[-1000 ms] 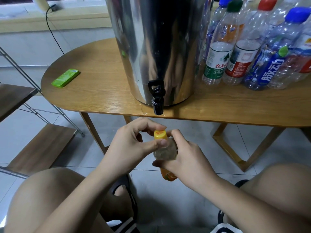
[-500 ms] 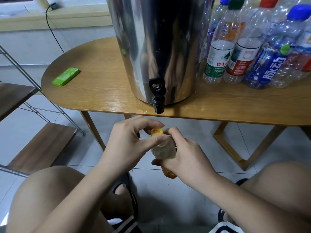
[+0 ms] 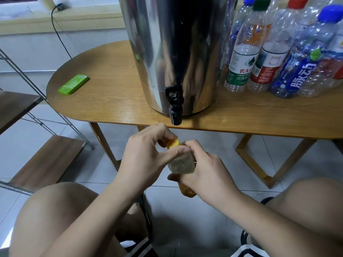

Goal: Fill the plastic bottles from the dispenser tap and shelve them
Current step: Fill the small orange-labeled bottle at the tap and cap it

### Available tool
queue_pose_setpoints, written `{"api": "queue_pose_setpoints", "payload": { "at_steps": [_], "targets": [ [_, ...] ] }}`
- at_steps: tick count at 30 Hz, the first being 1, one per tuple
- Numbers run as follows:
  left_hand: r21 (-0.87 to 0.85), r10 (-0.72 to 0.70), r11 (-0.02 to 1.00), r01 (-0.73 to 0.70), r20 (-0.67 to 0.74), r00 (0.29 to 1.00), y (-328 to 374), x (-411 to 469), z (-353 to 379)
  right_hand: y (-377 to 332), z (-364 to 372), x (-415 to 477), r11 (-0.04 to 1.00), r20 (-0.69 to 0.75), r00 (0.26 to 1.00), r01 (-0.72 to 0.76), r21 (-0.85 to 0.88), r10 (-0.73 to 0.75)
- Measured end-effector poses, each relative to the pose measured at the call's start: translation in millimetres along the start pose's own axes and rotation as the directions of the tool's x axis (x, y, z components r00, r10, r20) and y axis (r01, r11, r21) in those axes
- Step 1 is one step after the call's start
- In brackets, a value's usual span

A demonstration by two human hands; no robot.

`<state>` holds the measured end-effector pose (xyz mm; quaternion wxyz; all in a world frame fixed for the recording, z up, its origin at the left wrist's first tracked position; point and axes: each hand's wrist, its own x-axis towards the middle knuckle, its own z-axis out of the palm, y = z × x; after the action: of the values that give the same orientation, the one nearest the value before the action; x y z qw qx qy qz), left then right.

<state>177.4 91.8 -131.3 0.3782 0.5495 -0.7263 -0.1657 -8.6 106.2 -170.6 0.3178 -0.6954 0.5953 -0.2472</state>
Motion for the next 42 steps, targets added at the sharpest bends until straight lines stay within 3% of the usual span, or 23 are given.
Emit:
{"api": "queue_pose_setpoints", "payload": {
  "at_steps": [4, 10, 16, 20, 26, 29, 37, 42],
  "targets": [
    [-0.066, -0.009, 0.998, 0.023, 0.195, 0.981, -0.3, 3.9, -14.8, 1.7, -2.9, 0.8, 1.000, 0.005, 1.000, -0.007, -0.017, 0.007],
    [-0.004, 0.085, 0.996, -0.091, 0.387, 0.918, -10.4, 7.0, -34.0, 2.8, -5.1, 0.0, 0.991, 0.075, 0.996, 0.046, -0.126, -0.037],
    [0.158, -0.035, 0.987, -0.018, 0.327, 0.944, -8.0, 8.1, -33.4, -0.2, -0.3, -2.1, 0.982, 0.091, 0.995, 0.067, -0.174, -0.052],
    [0.283, -0.003, 0.956, -0.074, 0.261, 0.965, -6.5, 6.3, -25.2, -2.1, 0.3, -2.3, 0.980, 0.090, 0.994, 0.070, -0.184, -0.054],
    [0.002, 0.086, 0.996, -0.094, 0.386, 0.919, -4.2, 5.8, -32.1, -2.3, -2.9, -0.8, 0.992, 0.083, 0.996, 0.040, -0.119, -0.030],
    [-0.052, 0.111, 0.994, -0.098, 0.372, 0.922, -2.0, 2.7, -24.8, -2.2, -2.8, 0.4, 0.990, 0.095, 0.995, 0.047, -0.137, -0.034],
    [0.158, 0.072, 0.982, -0.099, 0.170, 0.983, -13.6, 5.4, -25.4, -0.5, -3.7, 0.5, 0.993, 0.066, 0.997, 0.053, -0.104, -0.047],
    [0.156, 0.126, 0.972, -0.174, 0.276, 0.953, -14.2, 4.3, -23.9, 1.8, -5.8, 0.9, 0.992, 0.081, 0.996, 0.047, -0.118, -0.038]
  ]
}}
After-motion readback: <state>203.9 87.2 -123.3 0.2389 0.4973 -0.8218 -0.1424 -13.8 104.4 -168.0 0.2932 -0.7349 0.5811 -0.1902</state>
